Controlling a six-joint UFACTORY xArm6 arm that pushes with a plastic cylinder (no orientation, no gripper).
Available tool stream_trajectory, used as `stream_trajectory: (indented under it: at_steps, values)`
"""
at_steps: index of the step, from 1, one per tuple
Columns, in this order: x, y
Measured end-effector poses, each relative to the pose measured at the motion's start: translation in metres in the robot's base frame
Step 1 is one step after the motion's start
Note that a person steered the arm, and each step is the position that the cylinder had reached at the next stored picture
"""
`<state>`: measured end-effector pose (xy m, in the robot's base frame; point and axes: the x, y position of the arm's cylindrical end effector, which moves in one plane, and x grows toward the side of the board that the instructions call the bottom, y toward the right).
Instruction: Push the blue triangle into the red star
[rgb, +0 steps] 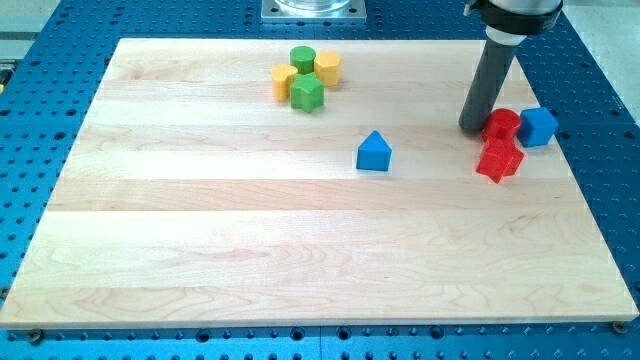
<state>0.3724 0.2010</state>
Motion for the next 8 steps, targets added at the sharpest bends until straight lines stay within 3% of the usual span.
stream_trajectory:
  at_steps: [1, 3, 4, 5, 6, 7, 8]
  values:
    - [0.000, -0.011]
    - [0.003, -0.161]
    - [0.009, -0.200]
    - [0.018, -0.211]
    - [0.057, -0.200]
    - [0.088, -0.156]
    - [0.091, -0.123]
